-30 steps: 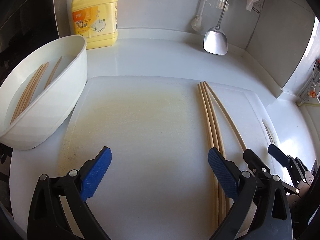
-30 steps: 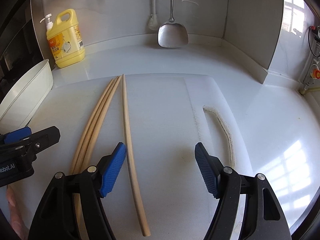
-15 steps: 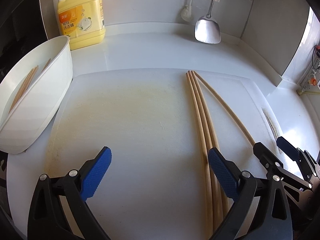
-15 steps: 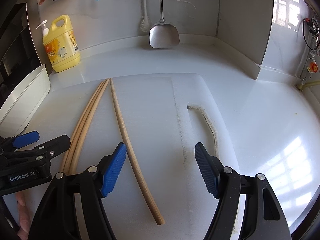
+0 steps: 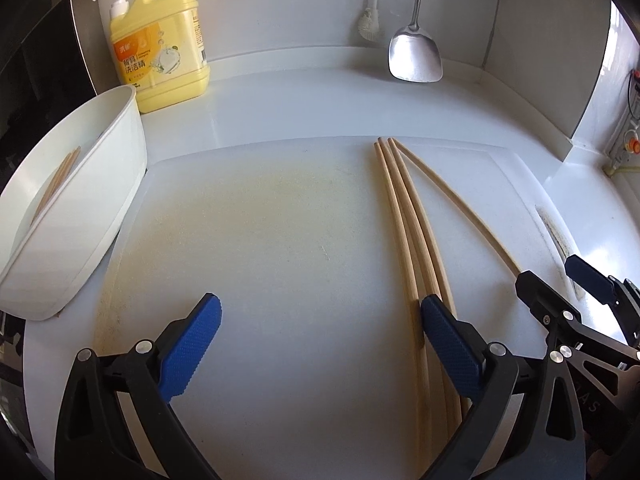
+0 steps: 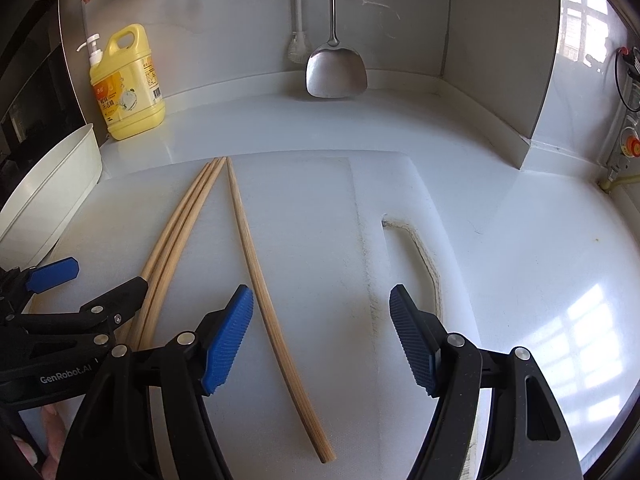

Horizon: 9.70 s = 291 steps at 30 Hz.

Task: Organize utensils
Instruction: 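Spread the remaining chopsticks apart with the right tool while the left tool aligns, then close the left tool on one chopstick while the right tool grasps another, then carry the held chopsticks with both tools over the water basin, then lower both held chopsticks toward the water inside the basin, then open both tools to drop the chopsticks into the water, then move both open tools back over the last two chopsticks on the cutting board, then spread the last two chopsticks apart with the right tool while the left tool aligns, then close the right tool on one chopstick while the left tool grasps the other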

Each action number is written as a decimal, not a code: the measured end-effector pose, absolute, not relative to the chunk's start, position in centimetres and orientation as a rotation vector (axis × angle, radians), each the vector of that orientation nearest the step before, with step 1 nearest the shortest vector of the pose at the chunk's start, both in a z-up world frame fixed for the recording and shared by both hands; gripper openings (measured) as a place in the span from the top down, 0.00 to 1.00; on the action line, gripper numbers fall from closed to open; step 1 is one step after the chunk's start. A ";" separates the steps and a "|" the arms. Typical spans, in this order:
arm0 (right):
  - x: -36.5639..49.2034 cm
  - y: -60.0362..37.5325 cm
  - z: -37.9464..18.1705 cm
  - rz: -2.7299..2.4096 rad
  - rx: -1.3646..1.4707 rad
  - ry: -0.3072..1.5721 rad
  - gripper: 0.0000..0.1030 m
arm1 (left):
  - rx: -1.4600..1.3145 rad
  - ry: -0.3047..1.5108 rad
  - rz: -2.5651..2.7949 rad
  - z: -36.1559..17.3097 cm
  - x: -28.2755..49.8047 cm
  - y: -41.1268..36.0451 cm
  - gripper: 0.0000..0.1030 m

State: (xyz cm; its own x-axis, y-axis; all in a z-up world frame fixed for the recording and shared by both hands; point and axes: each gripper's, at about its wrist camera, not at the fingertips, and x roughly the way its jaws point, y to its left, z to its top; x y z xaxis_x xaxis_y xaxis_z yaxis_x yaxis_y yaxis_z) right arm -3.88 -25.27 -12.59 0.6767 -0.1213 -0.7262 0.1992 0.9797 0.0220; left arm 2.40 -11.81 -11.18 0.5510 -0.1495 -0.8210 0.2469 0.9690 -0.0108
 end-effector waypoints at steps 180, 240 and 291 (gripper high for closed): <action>-4.3 -22.8 -11.3 -0.043 0.261 0.801 0.37 | -0.019 0.944 -0.146 -8.4 -0.8 -4.0 0.07; -4.6 -19.7 -12.2 -0.123 0.033 0.794 0.38 | -0.059 0.946 -0.141 -9.2 -0.6 -3.3 0.07; -3.6 -27.0 -12.9 0.073 -0.007 0.791 0.85 | 0.066 0.908 -0.151 -11.2 1.0 -13.9 0.06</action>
